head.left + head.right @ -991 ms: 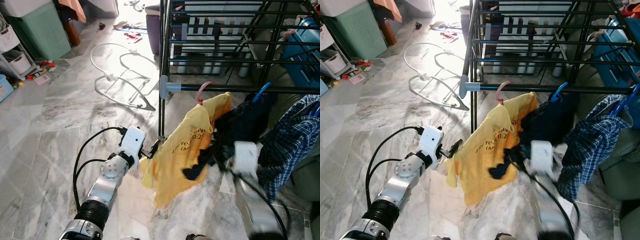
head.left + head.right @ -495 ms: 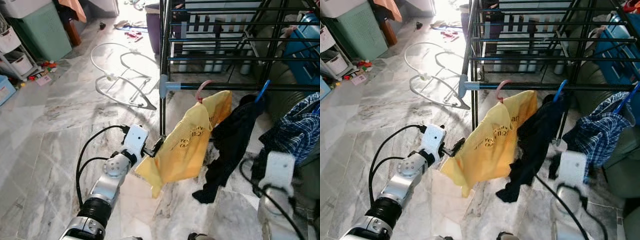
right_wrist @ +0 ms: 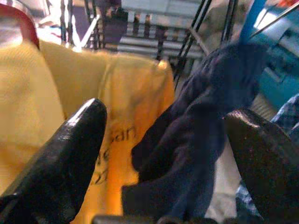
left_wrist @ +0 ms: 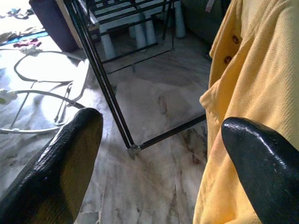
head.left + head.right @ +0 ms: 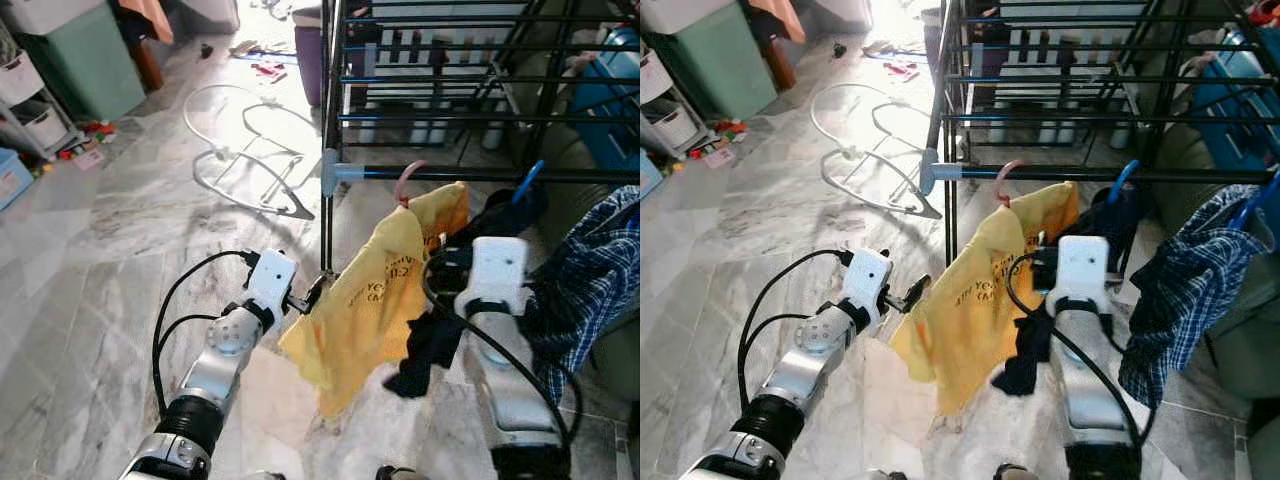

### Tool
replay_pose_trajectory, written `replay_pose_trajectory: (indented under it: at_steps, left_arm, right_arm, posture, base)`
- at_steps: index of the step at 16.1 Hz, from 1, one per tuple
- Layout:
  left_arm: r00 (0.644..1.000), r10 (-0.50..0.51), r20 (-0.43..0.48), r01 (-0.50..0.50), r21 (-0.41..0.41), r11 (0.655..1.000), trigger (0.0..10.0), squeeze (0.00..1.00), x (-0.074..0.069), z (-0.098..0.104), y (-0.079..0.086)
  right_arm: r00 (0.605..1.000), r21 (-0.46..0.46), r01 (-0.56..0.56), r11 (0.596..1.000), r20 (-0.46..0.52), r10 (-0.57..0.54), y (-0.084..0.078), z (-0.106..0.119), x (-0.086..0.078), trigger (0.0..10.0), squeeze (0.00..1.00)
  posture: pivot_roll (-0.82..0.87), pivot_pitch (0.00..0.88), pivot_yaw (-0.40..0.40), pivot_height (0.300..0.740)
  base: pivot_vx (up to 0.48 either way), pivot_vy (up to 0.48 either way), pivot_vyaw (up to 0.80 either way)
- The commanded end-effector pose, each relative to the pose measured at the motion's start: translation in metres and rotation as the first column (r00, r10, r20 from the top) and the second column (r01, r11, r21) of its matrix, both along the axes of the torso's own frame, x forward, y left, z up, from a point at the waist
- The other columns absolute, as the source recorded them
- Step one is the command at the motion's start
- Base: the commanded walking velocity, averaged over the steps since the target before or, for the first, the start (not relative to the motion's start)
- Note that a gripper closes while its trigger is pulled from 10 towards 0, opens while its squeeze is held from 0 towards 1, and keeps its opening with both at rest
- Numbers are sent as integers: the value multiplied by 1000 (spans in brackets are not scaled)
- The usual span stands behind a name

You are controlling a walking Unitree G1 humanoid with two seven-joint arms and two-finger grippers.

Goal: Hang hanger

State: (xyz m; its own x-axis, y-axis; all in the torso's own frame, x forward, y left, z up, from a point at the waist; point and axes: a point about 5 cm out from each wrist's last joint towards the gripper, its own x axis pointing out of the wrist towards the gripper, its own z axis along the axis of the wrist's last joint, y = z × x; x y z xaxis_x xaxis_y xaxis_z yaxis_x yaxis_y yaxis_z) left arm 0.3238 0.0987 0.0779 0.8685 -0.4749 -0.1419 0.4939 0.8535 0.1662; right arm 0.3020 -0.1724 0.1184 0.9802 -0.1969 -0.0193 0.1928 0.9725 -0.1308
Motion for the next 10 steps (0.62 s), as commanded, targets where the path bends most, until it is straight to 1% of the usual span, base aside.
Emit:
replay_pose_trajectory:
  at_steps: [1,2,3,4,5,7,9,10]
  left_arm:
    - [1000,8,-8,-8,8,1000,10000,0,-1,-3,4]
    - [1000,11,-14,-11,9,1000,10000,0,-2,-4,5]
    - [1000,14,-17,-14,10,1000,10000,0,-2,-5,6]
    - [1000,17,-22,-16,11,1000,10000,0,-2,-6,7]
    - [999,18,-28,-18,11,1000,10000,0,-2,-6,7]
    - [999,13,-33,-12,12,1000,10000,0,-1,-7,6]
    - [999,4,-36,-3,10,1000,10000,0,0,-6,3]
    - [999,-4,-35,5,10,1000,10000,0,0,-6,2]
  right_arm:
    - [998,30,4,1000,-63,-2,-1,-11,0,10000,0]
    - [984,75,20,997,-177,-6,-5,-31,-1,10000,0]
    - [977,108,39,993,-212,-15,-10,-40,-3,10000,0]
    - [971,124,35,992,-240,-4,-12,-47,-5,10000,0]
    - [961,115,64,991,-276,-31,-20,-56,-11,10000,0]
    - [946,97,121,988,-314,-85,-36,-65,-21,10000,0]
    - [940,79,161,984,-317,-129,-48,-67,-30,10000,0]
    - [936,55,182,982,-317,-156,-55,-67,-36,10000,0]
  posture:
    - [52,113,55,740]
    - [59,117,51,740]
    - [59,118,51,740]
    - [59,116,51,740]
    - [55,115,53,740]
    - [46,109,60,740]
    - [40,104,67,740]
    - [36,102,73,740]
  base:
    - [0,0,0]
    - [0,0,0]
    - [0,0,0]
    - [0,0,0]
    - [0,0,0]
    - [0,0,0]
    - [0,0,0]
    - [0,0,0]
